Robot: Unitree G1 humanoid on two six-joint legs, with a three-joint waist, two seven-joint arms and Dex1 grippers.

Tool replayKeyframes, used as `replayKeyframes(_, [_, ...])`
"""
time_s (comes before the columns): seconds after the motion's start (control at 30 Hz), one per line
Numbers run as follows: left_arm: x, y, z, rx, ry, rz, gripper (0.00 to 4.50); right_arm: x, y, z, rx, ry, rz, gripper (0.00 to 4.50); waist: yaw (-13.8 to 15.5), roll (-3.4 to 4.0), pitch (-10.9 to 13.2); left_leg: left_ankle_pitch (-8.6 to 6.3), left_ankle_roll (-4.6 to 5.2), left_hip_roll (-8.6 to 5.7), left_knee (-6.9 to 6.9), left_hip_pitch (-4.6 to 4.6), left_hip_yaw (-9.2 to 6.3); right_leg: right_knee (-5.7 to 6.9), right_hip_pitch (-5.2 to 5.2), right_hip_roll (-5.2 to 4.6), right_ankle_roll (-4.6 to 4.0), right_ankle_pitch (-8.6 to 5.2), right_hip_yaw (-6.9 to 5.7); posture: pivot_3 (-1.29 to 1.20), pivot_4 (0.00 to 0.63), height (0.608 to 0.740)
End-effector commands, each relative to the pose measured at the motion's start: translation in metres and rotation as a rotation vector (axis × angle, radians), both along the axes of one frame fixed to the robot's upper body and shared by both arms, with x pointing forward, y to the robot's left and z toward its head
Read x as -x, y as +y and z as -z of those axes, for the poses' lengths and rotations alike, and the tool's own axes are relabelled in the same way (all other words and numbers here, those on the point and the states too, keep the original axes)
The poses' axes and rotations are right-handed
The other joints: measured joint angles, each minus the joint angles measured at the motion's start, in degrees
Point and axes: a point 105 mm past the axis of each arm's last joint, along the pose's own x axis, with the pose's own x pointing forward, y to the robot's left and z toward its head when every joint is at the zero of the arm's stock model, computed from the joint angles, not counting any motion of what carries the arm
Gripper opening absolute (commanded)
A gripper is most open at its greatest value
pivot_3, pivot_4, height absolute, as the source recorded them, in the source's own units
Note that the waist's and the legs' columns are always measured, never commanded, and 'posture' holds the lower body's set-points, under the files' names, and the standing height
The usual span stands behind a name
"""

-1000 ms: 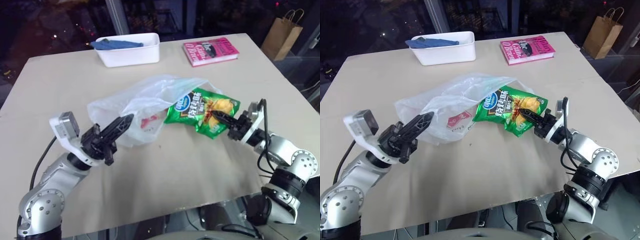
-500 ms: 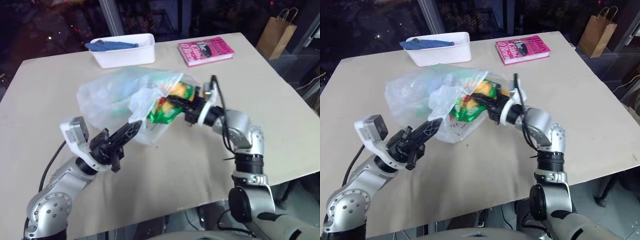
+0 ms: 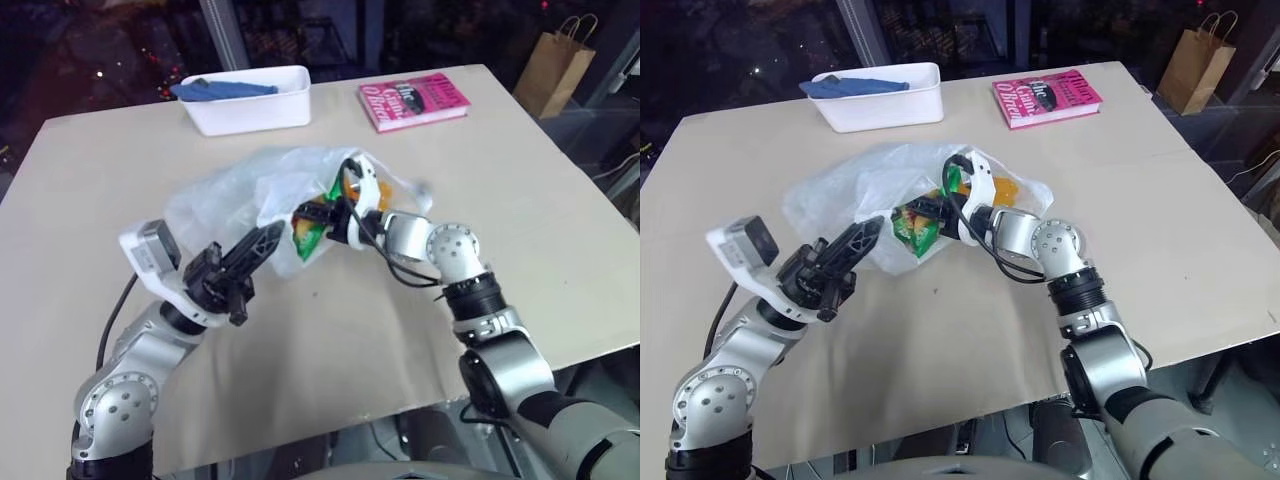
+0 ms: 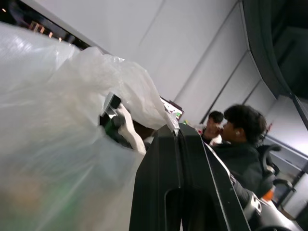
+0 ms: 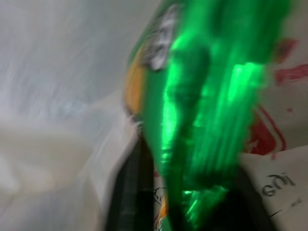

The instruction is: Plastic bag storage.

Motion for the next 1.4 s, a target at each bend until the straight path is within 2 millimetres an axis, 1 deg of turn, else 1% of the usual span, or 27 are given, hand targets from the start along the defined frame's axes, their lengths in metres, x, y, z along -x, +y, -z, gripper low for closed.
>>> replayKeyframes(0.03, [0.001, 0.002, -0.007, 0.006, -0.036, -0.009, 0.0, 0.011, -0.027, -0.008, 0.083, -0.176, -0.057, 3.24, 0.68, -0.01, -0.01, 0.0, 0.0, -0.02, 0.01, -0.01, -0.03, -0.03, 0.02, -0.02, 0.0, 0.0, -0.03, 0.0, 0.15, 0.74])
replayKeyframes(0.07, [0.001, 0.002, -0.007, 0.006, -0.035, -0.009, 0.0, 0.014, -0.037, -0.009, 0.101, -0.201, -0.067, 3.58, 0.91, -0.01, 0.0, 0.0, 0.0, -0.03, 0.01, -0.01, -0.01, -0.04, 0.02, -0.03, 0.0, 0.0, -0.03, 0.0, 0.15, 0.74])
replayKeyframes(0.13, [0.001, 0.003, -0.006, 0.006, -0.031, -0.009, 0.0, 0.019, -0.052, -0.01, 0.133, -0.244, -0.076, 3.58, 0.94, -0.02, 0.0, 0.0, 0.0, -0.05, 0.0, -0.02, -0.02, -0.05, 0.01, -0.02, 0.0, 0.0, -0.04, 0.0, 0.15, 0.74])
replayKeyframes(0.2, [0.001, 0.004, -0.005, 0.004, -0.024, -0.009, 0.0, 0.024, -0.071, -0.008, 0.194, -0.317, -0.074, 3.58, 0.8, -0.01, 0.01, 0.0, 0.0, -0.03, -0.03, 0.0, 0.0, -0.04, 0.0, 0.02, 0.0, 0.0, -0.03, 0.0, 0.15, 0.74])
replayKeyframes(0.27, [0.0, 0.005, -0.004, 0.003, -0.022, -0.008, 0.0, 0.031, -0.086, -0.008, 0.227, -0.387, -0.076, 3.58, 0.93, -0.02, 0.0, -0.12, 0.19, 0.0, -0.04, 0.0, -0.02, -0.04, 0.0, 0.03, -0.01, -0.01, -0.07, 0.0, 0.15, 0.74])
replayKeyframes(0.37, [-0.001, 0.005, -0.004, 0.001, -0.021, -0.008, 0.0, 0.043, -0.1, -0.01, 0.246, -0.484, -0.091, 3.58, 0.92, -0.03, 0.01, -0.12, 0.2, 0.0, -0.03, -0.01, -0.01, -0.05, 0.02, 0.01, 0.0, 0.0, -0.07, 0.0, 0.15, 0.74])
replayKeyframes(0.4, [-0.002, 0.006, -0.004, 0.0, -0.02, -0.008, 0.0, 0.044, -0.103, -0.01, 0.239, -0.49, -0.084, 3.58, 0.9, -0.03, 0.01, -0.12, 0.2, 0.01, -0.02, 0.0, 0.02, -0.05, 0.02, 0.0, 0.0, 0.0, -0.04, 0.0, 0.15, 0.74])
replayKeyframes(0.47, [-0.002, 0.006, -0.003, 0.0, -0.017, -0.009, 0.0, 0.036, -0.104, -0.013, 0.183, -0.43, -0.016, 3.58, 0.8, -0.04, 0.02, -0.12, 0.2, 0.04, -0.01, 0.04, 0.07, -0.04, 0.02, 0.01, 0.01, 0.0, 0.01, 0.0, 0.15, 0.74])
replayKeyframes(0.53, [-0.003, 0.005, -0.001, -0.001, -0.012, -0.005, 0.0, 0.024, -0.097, -0.008, 0.206, -0.419, 0.059, 3.58, 0.8, -0.04, 0.02, -0.12, 0.2, 0.1, -0.01, 0.09, 0.11, 0.0, 0.02, 0.05, 0.0, 0.01, 0.06, 0.0, 0.15, 0.74])
replayKeyframes(0.6, [-0.003, 0.004, -0.001, 0.004, -0.011, -0.005, 0.0, 0.02, -0.086, 0.003, 0.227, -0.39, 0.065, 3.58, 0.94, -0.04, 0.01, -0.11, 0.18, 0.12, -0.02, 0.11, 0.08, 0.02, 0.02, 0.08, -0.07, 0.05, 0.03, 0.0, 0.15, 0.74])
replayKeyframes(0.67, [-0.005, 0.004, 0.0, 0.009, -0.008, -0.008, 0.0, 0.015, -0.071, 0.012, 0.212, -0.317, 0.069, 3.58, 0.99, -0.05, 0.01, -0.08, 0.13, 0.12, -0.01, 0.1, 0.04, 0.02, 0.03, 0.08, -0.09, 0.06, -0.02, 0.0, 0.15, 0.74])
replayKeyframes(0.73, [-0.005, 0.002, 0.002, 0.006, -0.004, -0.003, 0.0, 0.008, -0.051, 0.014, 0.171, -0.257, 0.063, 3.58, 0.89, -0.05, 0.01, 0.04, -0.07, 0.1, -0.01, 0.09, 0.05, 0.01, 0.03, 0.06, -0.09, 0.07, 0.0, 0.0, 0.15, 0.74])
replayKeyframes(0.8, [-0.006, 0.001, 0.002, 0.009, -0.003, 0.002, 0.0, -0.003, -0.026, 0.007, 0.129, -0.238, 0.071, 3.58, 0.71, -0.04, 0.02, 0.04, -0.08, 0.07, -0.01, 0.1, 0.11, 0.02, 0.01, 0.07, -0.1, 0.08, 0.06, 0.0, 0.15, 0.74])
replayKeyframes(0.83, [-0.007, 0.001, 0.002, 0.01, -0.003, 0.003, 0.0, -0.006, -0.014, 0.0, 0.092, -0.241, 0.071, 3.58, 0.75, -0.03, 0.02, 0.05, -0.09, 0.06, -0.02, 0.09, 0.11, 0.03, -0.03, 0.09, -0.12, 0.09, 0.07, 0.0, 0.15, 0.74])
replayKeyframes(0.87, [-0.007, 0.001, 0.002, 0.01, -0.003, 0.004, 0.0, -0.009, -0.003, -0.01, 0.041, -0.239, 0.074, 3.58, 0.78, -0.04, 0.02, 0.05, -0.09, 0.06, -0.03, 0.07, 0.08, 0.03, -0.05, 0.1, -0.13, 0.09, 0.04, 0.0, 0.15, 0.74])
replayKeyframes(0.9, [-0.008, 0.0, 0.003, 0.009, -0.003, 0.006, 0.0, -0.01, 0.007, -0.025, -0.038, -0.23, 0.065, 3.58, 0.76, -0.03, 0.02, 0.05, -0.1, 0.06, -0.03, 0.07, 0.04, 0.03, -0.05, 0.1, -0.13, 0.09, 0.0, 0.0, 0.15, 0.74])
replayKeyframes(0.93, [-0.009, 0.0, 0.003, 0.004, -0.005, 0.006, 0.0, -0.015, 0.011, -0.023, 0.008, -0.272, 0.078, 3.58, 0.76, -0.03, 0.02, 0.06, -0.11, 0.06, -0.04, 0.06, 0.05, 0.04, -0.08, 0.11, -0.13, 0.09, 0.01, 0.0, 0.15, 0.74])
replayKeyframes(1.0, [-0.01, 0.001, 0.001, 0.004, -0.011, 0.0, 0.0, -0.024, 0.003, -0.007, 0.129, -0.325, 0.116, 3.58, 1.01, -0.06, 0.0, 0.06, -0.13, 0.06, -0.06, 0.01, 0.03, 0.03, -0.13, 0.11, -0.14, 0.09, 0.0, 0.0, 0.15, 0.74])
replayKeyframes(1.03, [-0.01, 0.001, 0.001, 0.004, -0.013, -0.003, 0.0, -0.025, -0.004, 0.0, 0.155, -0.326, 0.126, 3.58, 1.34, -0.13, -0.04, 0.06, -0.13, 0.02, -0.06, -0.01, -0.05, -0.01, -0.09, 0.07, -0.14, 0.09, -0.09, 0.0, 0.15, 0.74])
replayKeyframes(1.07, [-0.009, 0.001, 0.001, 0.004, -0.014, -0.005, 0.0, -0.023, -0.011, 0.002, 0.149, -0.311, 0.125, 3.58, 1.49, -0.16, -0.06, 0.06, -0.12, 0.01, -0.06, -0.01, -0.14, -0.12, -0.04, 0.0, -0.14, 0.09, -0.19, 0.0, 0.15, 0.74])
replayKeyframes(1.17, [-0.009, 0.002, 0.001, 0.002, -0.015, -0.014, 0.0, -0.007, -0.028, 0.007, 0.153, -0.3, 0.058, 3.58, 1.58, -0.18, -0.07, 0.05, -0.1, -0.09, -0.04, -0.05, -0.22, -0.28, 0.12, -0.13, -0.13, 0.09, -0.26, 0.0, 0.15, 0.74])
replayKeyframes(1.23, [-0.009, 0.003, 0.001, 0.004, -0.013, -0.02, 0.0, 0.01, -0.047, 0.019, 0.211, -0.318, -0.008, 3.58, 1.31, -0.16, -0.05, 0.04, -0.08, -0.09, -0.05, -0.08, -0.22, -0.3, 0.1, -0.17, -0.13, 0.09, -0.28, 0.0, 0.15, 0.74])
replayKeyframes(1.27, [-0.009, 0.004, 0.001, 0.004, -0.012, -0.022, 0.0, 0.015, -0.056, 0.022, 0.224, -0.324, -0.016, 3.58, 0.96, -0.15, -0.05, 0.04, -0.08, -0.08, -0.05, -0.11, -0.18, -0.28, 0.04, -0.16, -0.13, 0.09, -0.26, 0.0, 0.15, 0.74])
replayKeyframes(1.33, [-0.008, 0.004, 0.002, 0.006, -0.009, -0.022, 0.0, 0.02, -0.068, 0.024, 0.226, -0.327, -0.016, 3.58, 0.82, -0.15, -0.05, 0.04, -0.09, -0.03, -0.11, -0.14, -0.17, -0.21, -0.08, -0.05, -0.14, 0.08, -0.25, 0.0, 0.15, 0.74])
replayKeyframes(1.4, [-0.009, 0.004, 0.002, 0.005, -0.007, -0.021, 0.0, 0.023, -0.08, 0.022, 0.225, -0.366, -0.002, 3.58, 0.75, -0.15, -0.05, 0.03, -0.08, 0.05, -0.13, -0.05, -0.09, -0.13, -0.08, 0.08, -0.14, 0.08, -0.16, 0.0, 0.15, 0.74])
